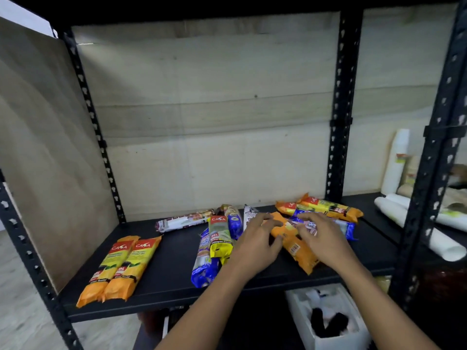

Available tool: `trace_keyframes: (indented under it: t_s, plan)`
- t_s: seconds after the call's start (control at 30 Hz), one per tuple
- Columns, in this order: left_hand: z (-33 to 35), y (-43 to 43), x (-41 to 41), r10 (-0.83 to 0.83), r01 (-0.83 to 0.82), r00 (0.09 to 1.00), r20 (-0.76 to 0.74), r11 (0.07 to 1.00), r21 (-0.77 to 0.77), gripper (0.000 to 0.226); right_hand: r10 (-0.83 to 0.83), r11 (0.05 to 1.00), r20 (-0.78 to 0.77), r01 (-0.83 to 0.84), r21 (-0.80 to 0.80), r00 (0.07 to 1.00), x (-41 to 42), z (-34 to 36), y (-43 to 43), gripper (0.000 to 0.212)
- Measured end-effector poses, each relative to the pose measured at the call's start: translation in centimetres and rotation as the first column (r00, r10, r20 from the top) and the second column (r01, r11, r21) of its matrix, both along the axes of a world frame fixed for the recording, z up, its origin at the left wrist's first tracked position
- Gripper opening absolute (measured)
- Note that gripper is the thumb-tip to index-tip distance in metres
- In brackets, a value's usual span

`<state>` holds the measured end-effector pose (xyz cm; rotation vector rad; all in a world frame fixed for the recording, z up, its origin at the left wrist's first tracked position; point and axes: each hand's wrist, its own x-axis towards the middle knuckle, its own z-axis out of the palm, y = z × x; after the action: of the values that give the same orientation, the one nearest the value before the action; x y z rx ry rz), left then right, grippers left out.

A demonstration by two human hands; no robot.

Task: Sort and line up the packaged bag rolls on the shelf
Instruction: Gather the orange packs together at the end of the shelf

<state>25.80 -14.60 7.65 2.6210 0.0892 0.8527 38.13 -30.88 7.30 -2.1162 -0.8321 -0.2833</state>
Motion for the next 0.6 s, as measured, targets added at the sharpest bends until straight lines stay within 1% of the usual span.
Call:
trace_keyframes:
  t_s: [0.13,0.2,0.3,0.37,0.43,0.5,0.6]
  plan:
    - [-0.8,-2.8,3.1,-0.046,0.047,0.996,-0.082,0.999,0.010,0.040,-0.027,0.998,-0.003,0.026,-0.065,1.000,3.7,-0.4,-1.8,0.032]
    - [-1.3,-4.0,4.4,-0.036,0.039,0.989,-0.143,0.999,0.019,0.045,-0.037,0.994,-0.027,0.034,-0.103,0.999,5.7,-0.5,-2.4,0.033]
    - [-1.9,-4.9,5.9,0.020,-0.019,0.965,-0.260,1.000,0.006,0.065,-0.061,0.988,-0.028,0.057,-0.144,0.998,8.9,-0.3,-2.7,0.031]
    - [-2.4,-5.4,6.5,0.025,-0.036,0.945,-0.326,0.999,-0.027,0.080,-0.065,0.986,-0.018,0.062,-0.154,0.998,11.2,-0.2,-2.6,0.031]
    - [-2.8,-5.9,6.8,0.038,-0.053,0.927,-0.374,0.998,-0.029,0.089,-0.063,0.979,-0.016,0.058,-0.194,0.998,13.3,-0.1,-2.2,0.031]
    - [-3.3,-6.3,7.0,0.057,-0.060,0.907,-0.418,0.998,0.008,0.092,-0.061,0.965,-0.022,0.053,-0.256,0.998,15.2,0.0,-1.5,0.033]
    - [-3.9,-6.8,7.2,0.082,-0.050,0.893,-0.443,0.995,0.085,0.087,-0.065,0.926,-0.055,0.040,-0.375,0.996,17.6,0.2,-0.4,0.036]
